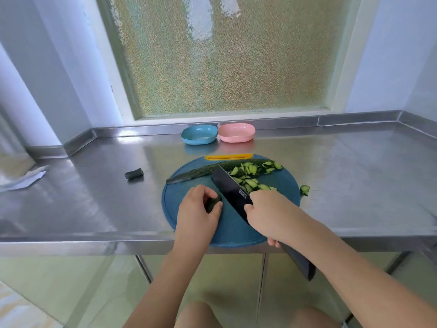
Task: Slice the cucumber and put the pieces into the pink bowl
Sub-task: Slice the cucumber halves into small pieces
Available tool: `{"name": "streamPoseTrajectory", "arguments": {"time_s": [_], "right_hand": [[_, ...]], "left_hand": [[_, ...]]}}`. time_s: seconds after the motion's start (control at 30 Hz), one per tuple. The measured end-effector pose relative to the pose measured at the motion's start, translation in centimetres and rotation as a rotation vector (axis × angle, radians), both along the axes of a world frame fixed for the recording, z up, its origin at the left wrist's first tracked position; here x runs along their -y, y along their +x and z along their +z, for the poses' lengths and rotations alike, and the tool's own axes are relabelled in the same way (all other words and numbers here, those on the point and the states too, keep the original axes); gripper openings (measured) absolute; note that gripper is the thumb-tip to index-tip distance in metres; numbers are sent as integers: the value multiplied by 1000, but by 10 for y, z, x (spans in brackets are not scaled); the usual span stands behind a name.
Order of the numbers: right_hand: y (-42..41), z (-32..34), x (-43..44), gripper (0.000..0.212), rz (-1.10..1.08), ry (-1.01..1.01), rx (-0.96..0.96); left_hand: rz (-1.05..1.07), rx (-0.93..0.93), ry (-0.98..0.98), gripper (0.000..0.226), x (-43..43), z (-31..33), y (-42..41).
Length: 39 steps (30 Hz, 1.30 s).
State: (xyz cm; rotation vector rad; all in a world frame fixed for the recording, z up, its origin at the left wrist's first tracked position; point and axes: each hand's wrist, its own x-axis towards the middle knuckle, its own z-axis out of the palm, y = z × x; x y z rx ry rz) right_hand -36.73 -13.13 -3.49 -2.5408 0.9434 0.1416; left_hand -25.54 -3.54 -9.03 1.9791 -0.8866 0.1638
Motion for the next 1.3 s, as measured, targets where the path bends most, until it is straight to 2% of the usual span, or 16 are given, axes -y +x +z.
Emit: {"name": "streamPoseTrajectory", "arguments": {"time_s": [0.13, 0.3, 0.47, 0.6, 0.73, 0.8, 1.0, 1.3], "right_hand": [[7, 8, 19, 25, 179, 23, 100], [27, 22, 37, 29, 351, -26, 49], [39, 17, 56, 33, 441, 16, 32], [44, 10, 66, 32, 455, 134, 58], [41, -6, 74, 29, 410, 312, 192], [40, -9, 78, 29, 401, 351, 230], [42, -14, 76, 32, 393, 272, 272], [38, 6, 75, 35, 387, 150, 190]], "left_hand": [[54, 52, 18, 15, 1, -2, -1], [31, 77, 3, 6, -2, -3, 2], [56, 76, 41, 11, -1, -5, 3], [56, 61, 47, 12, 0, -4, 3], [46, 56, 35, 23, 0, -4, 2], [41, 66, 22, 21, 1, -4, 2], [30, 38, 1, 7, 2, -6, 4], [32, 61, 15, 8, 1, -6, 4]]}}
